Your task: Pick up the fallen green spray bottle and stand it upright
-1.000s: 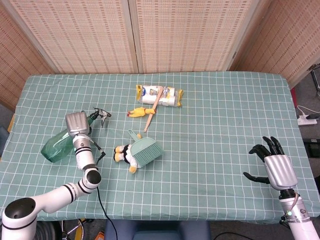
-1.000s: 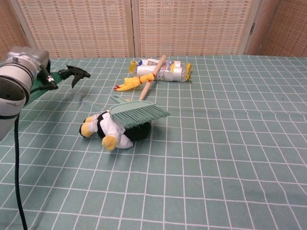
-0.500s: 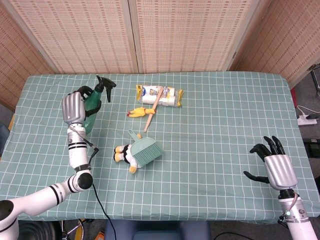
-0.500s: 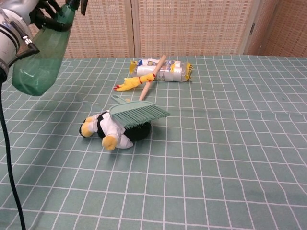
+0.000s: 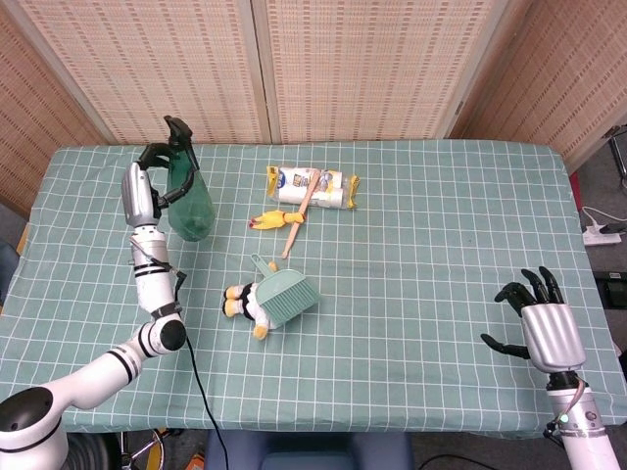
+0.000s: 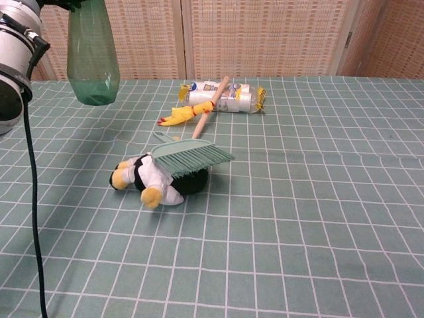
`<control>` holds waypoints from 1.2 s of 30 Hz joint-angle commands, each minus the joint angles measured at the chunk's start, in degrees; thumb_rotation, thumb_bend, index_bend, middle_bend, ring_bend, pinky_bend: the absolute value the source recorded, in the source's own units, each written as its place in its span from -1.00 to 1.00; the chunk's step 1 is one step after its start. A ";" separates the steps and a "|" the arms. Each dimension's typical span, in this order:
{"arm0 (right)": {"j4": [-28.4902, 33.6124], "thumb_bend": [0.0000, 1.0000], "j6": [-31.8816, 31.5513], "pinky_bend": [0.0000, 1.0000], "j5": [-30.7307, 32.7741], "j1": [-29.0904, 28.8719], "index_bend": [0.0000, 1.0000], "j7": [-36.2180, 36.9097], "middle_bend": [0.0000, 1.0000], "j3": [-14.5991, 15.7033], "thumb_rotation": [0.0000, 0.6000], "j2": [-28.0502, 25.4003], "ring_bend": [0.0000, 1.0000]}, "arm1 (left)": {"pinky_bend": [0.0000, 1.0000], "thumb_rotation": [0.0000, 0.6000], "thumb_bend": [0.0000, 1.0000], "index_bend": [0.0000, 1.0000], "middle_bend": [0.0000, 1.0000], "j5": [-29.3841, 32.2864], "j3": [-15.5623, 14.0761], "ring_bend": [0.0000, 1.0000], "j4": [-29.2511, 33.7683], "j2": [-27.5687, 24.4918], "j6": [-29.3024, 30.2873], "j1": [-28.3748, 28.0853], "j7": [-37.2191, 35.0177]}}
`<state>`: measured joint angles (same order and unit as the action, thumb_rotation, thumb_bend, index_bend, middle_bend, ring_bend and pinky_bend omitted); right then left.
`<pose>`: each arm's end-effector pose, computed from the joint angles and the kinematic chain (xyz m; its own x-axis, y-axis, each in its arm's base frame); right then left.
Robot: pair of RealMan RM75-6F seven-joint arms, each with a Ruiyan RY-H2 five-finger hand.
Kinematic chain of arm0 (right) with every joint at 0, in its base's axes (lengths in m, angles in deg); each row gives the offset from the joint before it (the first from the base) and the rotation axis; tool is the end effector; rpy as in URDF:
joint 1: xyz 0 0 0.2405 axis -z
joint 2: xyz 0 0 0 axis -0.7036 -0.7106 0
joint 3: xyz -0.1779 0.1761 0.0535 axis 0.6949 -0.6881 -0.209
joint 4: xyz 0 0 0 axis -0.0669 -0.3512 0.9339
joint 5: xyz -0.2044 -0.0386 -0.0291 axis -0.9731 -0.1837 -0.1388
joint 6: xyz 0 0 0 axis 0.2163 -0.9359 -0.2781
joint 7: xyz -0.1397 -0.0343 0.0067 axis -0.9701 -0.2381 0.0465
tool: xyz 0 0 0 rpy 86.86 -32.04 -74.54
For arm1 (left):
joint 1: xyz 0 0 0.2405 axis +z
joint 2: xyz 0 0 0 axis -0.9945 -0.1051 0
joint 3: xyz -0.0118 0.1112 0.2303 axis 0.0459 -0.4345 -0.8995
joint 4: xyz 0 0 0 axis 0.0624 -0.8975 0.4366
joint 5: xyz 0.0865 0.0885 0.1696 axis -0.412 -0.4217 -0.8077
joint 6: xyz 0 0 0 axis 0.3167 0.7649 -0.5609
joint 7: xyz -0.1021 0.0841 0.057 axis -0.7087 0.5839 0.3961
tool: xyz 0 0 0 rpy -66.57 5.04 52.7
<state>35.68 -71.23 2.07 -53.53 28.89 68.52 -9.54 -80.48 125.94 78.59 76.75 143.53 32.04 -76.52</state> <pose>-0.2864 -0.2051 0.1300 0.4971 -0.0013 0.8677 -0.8659 -0.0643 0.4960 -0.1336 0.4706 0.0816 -0.4026 -0.3292 0.8541 0.9153 -0.1593 0.3700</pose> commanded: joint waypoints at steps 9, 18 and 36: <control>2.13 -1.00 1.09 -1.00 2.80 0.04 -0.16 -5.42 -0.36 -0.30 1.00 -0.47 -0.77 | -0.41 1.00 -0.44 -0.11 0.04 -5.68 -0.20 -0.10 -22.80 5.41 -6.00 -6.19 -26.82; 5.38 -1.00 1.73 -0.98 6.87 -0.04 -0.18 -13.08 -0.36 -0.85 1.00 -0.60 -0.77 | -0.43 1.00 -0.46 -0.15 0.01 -8.42 -5.21 -0.14 -36.74 9.67 -13.29 -7.01 -38.84; 8.35 -1.00 1.32 -0.95 10.69 -0.37 -0.23 -21.44 -0.36 -0.97 1.00 -0.39 -0.75 | -0.54 1.00 -0.51 -0.29 -0.13 -13.99 -13.06 -0.31 -41.93 11.02 -12.41 -3.15 -55.85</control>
<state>43.75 -69.80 12.46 -53.89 7.95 67.53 -9.94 -94.24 113.48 37.26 87.52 131.94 28.28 -131.37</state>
